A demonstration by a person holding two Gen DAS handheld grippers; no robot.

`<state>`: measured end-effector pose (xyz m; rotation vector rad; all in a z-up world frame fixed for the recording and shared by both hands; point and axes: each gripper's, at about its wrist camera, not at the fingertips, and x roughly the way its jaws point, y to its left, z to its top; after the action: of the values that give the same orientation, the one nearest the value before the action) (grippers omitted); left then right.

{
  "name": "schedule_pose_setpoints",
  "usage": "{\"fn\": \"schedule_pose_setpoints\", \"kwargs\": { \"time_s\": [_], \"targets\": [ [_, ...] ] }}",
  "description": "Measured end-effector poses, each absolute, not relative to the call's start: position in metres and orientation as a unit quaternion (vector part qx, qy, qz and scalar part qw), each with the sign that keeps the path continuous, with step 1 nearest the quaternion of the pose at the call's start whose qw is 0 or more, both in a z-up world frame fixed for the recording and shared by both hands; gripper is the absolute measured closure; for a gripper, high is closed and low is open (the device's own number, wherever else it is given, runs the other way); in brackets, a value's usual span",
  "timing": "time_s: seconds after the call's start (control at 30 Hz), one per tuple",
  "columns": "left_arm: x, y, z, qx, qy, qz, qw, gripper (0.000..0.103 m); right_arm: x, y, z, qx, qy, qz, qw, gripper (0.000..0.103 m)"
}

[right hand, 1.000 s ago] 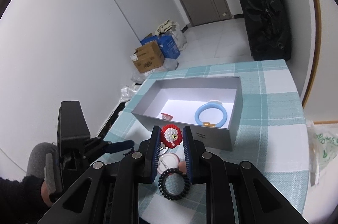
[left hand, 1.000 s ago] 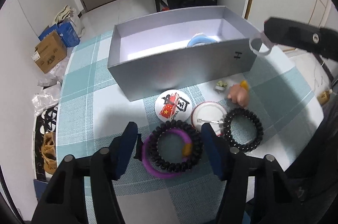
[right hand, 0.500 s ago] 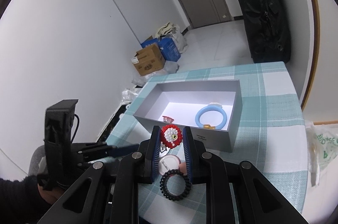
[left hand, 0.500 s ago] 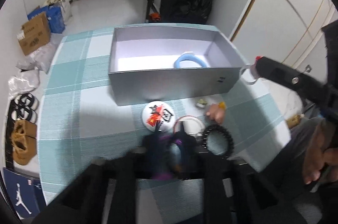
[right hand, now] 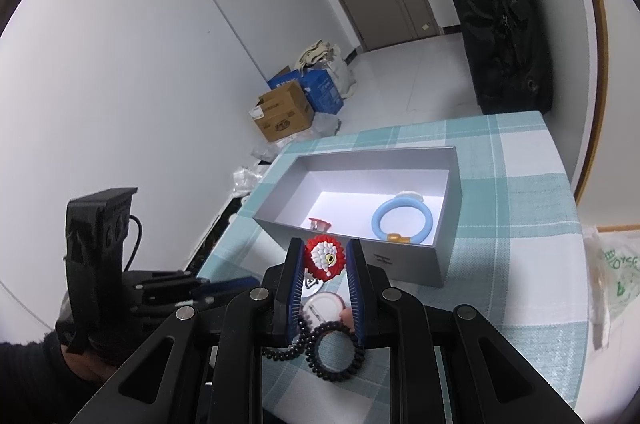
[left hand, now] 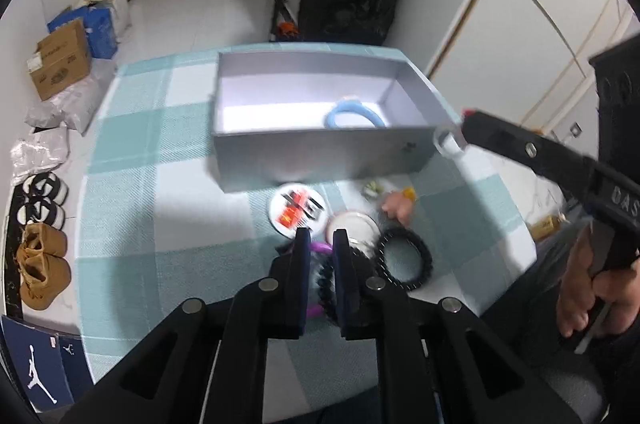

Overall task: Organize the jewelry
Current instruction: 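Grasp the black coiled bracelet with the left tool while the right tool holds the flower charm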

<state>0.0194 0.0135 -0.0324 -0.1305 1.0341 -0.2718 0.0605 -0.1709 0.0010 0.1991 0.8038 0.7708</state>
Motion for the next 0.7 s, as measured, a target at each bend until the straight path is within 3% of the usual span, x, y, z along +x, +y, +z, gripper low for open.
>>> {"fn": "schedule_pose_setpoints", "kwargs": {
  "time_s": [0.7],
  "targets": [
    [0.021, 0.007, -0.053, -0.035, 0.550, -0.119, 0.826, 0.091, 0.060, -0.172, 0.002, 0.100, 0.379, 0.370, 0.842, 0.083]
  ]
}}
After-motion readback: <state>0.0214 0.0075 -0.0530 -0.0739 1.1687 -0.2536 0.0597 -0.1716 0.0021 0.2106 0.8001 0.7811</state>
